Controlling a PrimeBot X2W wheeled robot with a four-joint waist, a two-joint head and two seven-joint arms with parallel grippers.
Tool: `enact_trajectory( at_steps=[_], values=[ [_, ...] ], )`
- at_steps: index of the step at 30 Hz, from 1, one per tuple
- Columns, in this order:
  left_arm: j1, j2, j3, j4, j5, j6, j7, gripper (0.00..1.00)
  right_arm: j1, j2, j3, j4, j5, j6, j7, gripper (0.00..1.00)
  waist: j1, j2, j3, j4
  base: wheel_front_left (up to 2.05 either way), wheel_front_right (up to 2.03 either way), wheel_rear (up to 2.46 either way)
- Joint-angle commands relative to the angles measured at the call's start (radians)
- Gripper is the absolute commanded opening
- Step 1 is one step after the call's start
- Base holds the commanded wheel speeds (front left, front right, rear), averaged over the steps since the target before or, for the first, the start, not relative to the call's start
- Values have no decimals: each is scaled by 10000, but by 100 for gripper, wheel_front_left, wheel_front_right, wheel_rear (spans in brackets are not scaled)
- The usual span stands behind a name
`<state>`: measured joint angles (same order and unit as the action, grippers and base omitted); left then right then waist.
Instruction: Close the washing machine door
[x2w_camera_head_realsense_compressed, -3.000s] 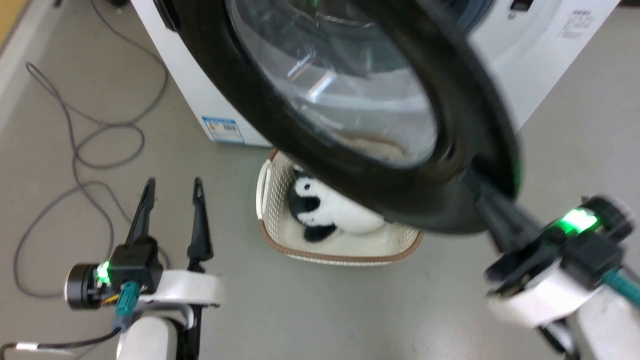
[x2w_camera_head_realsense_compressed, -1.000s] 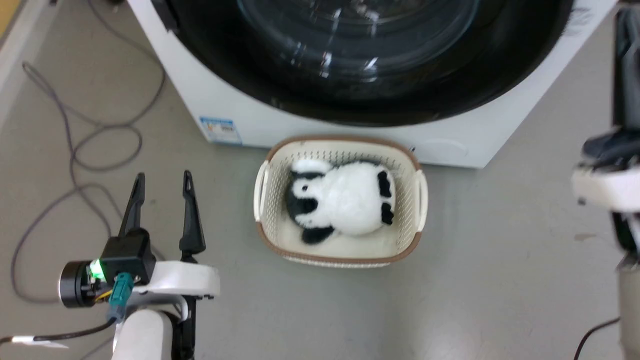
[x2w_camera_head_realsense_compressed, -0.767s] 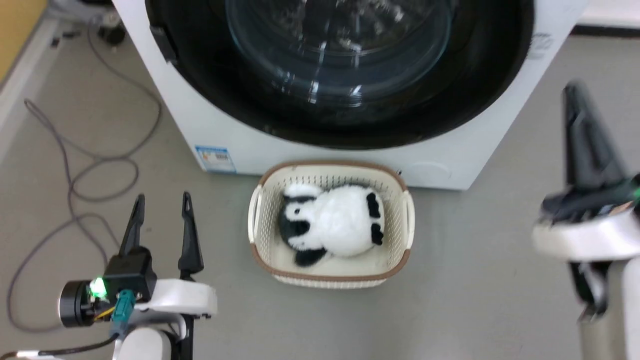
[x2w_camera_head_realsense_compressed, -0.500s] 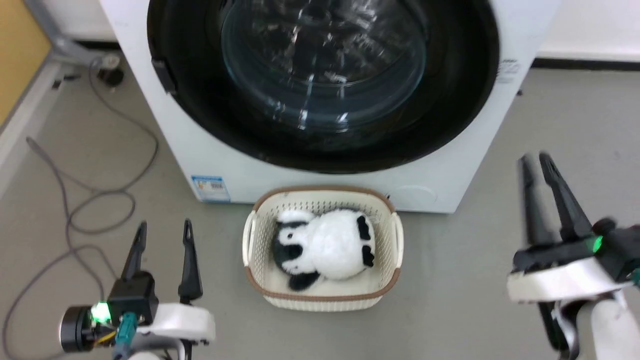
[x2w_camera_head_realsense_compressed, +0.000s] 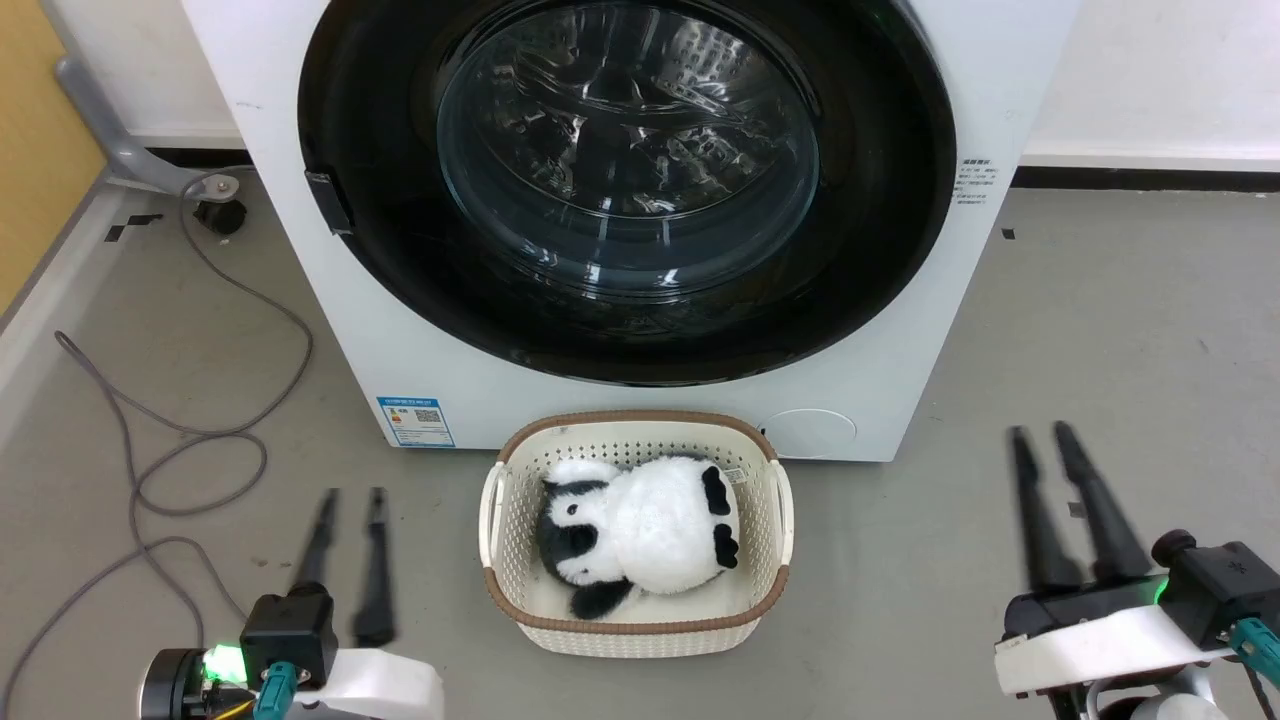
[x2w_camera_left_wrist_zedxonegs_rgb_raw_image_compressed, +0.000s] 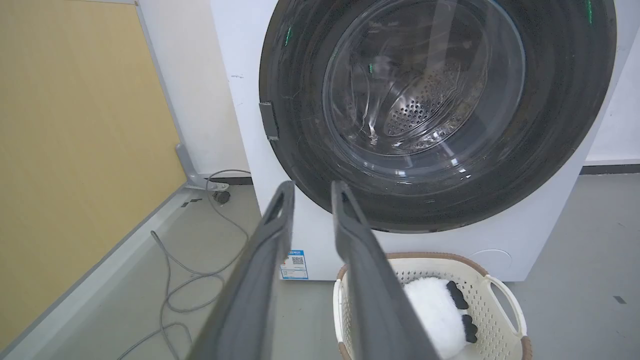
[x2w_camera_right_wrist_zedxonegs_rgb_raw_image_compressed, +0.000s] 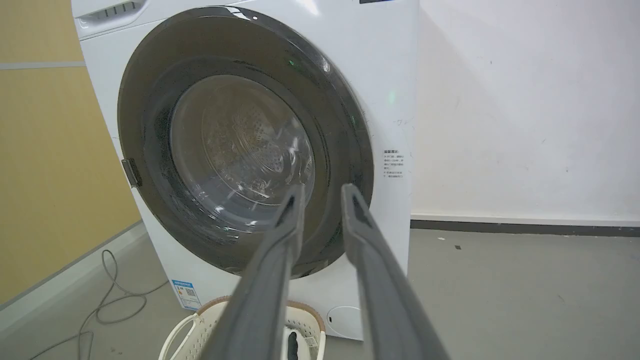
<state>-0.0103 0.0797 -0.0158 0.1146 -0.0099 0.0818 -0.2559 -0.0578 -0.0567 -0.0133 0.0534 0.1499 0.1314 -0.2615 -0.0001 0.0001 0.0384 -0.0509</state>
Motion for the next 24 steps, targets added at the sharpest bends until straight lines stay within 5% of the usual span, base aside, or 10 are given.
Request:
enact_trajectory(
  at_steps=[1, 24],
  values=[
    [0, -5, -1, -5, 0, -4, 12, 0, 5, 0, -1, -3, -7, 0, 12, 0, 1, -1, -3, 3, 0, 0, 0],
    [19, -56, 27, -207, 18, -148, 462, 0, 106, 12, 22, -96, -270, -1, 472, 0, 1, -1, -70, 92, 0, 0, 0]
  ],
)
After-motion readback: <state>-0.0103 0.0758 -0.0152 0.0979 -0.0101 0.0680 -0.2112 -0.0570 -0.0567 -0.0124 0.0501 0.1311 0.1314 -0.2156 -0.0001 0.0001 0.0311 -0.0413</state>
